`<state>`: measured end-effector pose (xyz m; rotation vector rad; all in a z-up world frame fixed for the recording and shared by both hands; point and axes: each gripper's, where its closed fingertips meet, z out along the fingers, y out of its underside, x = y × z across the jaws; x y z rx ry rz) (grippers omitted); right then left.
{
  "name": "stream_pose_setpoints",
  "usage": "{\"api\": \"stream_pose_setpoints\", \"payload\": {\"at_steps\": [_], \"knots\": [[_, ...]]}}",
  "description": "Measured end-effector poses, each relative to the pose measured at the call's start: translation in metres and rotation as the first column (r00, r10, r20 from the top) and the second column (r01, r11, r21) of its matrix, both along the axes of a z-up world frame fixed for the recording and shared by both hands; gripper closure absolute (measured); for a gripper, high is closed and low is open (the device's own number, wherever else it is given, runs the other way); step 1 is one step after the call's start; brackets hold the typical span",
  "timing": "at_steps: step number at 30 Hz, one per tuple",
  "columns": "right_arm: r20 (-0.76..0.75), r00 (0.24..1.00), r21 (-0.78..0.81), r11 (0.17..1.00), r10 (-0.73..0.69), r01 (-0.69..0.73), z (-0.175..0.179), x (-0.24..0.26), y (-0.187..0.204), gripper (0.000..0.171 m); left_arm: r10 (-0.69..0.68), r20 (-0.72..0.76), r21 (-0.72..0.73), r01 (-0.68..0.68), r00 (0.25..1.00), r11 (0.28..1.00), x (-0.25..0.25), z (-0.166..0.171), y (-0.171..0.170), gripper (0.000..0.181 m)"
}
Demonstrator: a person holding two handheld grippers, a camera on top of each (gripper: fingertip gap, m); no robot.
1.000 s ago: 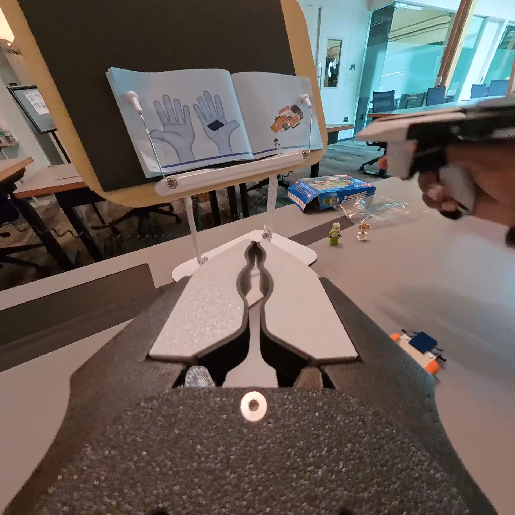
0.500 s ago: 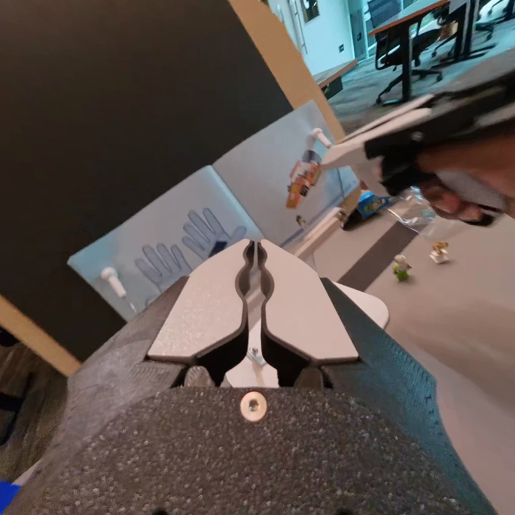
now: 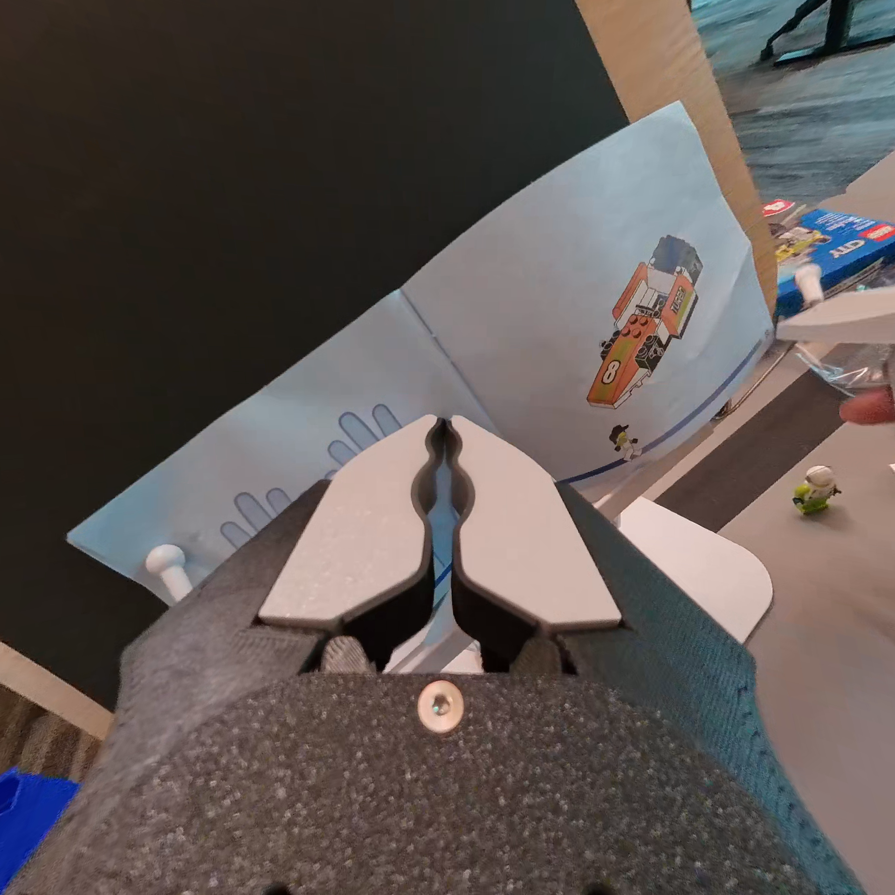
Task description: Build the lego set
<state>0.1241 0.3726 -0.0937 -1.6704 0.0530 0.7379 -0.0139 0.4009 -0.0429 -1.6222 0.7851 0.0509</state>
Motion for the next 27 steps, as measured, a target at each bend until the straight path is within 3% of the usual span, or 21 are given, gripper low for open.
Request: {"api": "stream_pose_setpoints", "payload": {"at_steps": [4, 9, 11, 13, 15, 17, 19, 23, 27], "knots": [[-0.386, 0.91, -0.079, 0.977, 0.154, -0.199, -0.014, -0.003, -0.011, 0.157, 0.011, -0.024, 0.006, -0.011, 1.0, 1.0, 0.0, 0.0, 0.002, 0.181], [-0.474, 0.841, -0.032, 0.949, 0.261, -0.312, -0.006, 0.021, -0.039, 0.156, 0.007, -0.021, 0.017, -0.007, 1.0, 1.0, 0.0, 0.0, 0.003, 0.181], [-0.334, 0.893, 0.018, 0.949, 0.302, -0.314, 0.003, 0.026, -0.051, 0.147, 0.007, -0.022, 0.028, -0.006, 1.0, 1.0, 0.0, 0.0, 0.002, 0.181], [-0.037, 0.953, 0.131, 0.947, 0.3, -0.293, 0.024, 0.023, -0.066, 0.145, 0.009, -0.038, 0.036, -0.007, 0.999, 0.999, 0.0, 0.0, 0.002, 0.181], [0.321, 0.923, 0.24, 0.924, 0.214, -0.298, 0.045, 0.01, -0.08, 0.144, 0.011, -0.056, 0.041, -0.008, 0.998, 0.999, 0.0, 0.0, 0.003, 0.181], [0.618, 0.785, 0.355, 0.873, 0.049, -0.335, 0.066, -0.008, -0.092, 0.144, 0.015, -0.067, 0.035, -0.013, 0.998, 0.999, 0.0, 0.0, 0.003, 0.181], [0.771, 0.633, 0.408, 0.811, -0.062, -0.418, 0.081, -0.033, -0.104, 0.147, 0.02, -0.076, 0.026, -0.018, 0.997, 1.0, 0.0, 0.0, 0.003, 0.181], [0.909, 0.408, 0.304, 0.8, -0.081, -0.518, 0.072, -0.069, -0.094, 0.144, 0.034, -0.13, 0.047, -0.028, 0.991, 0.998, 0.0, 0.001, 0.003, 0.181], [0.967, 0.245, 0.173, 0.876, -0.065, -0.45, 0.049, -0.047, -0.03, 0.143, 0.022, -0.109, 0.031, -0.019, 0.994, 0.999, 0.0, 0.001, 0.003, 0.181]]}}
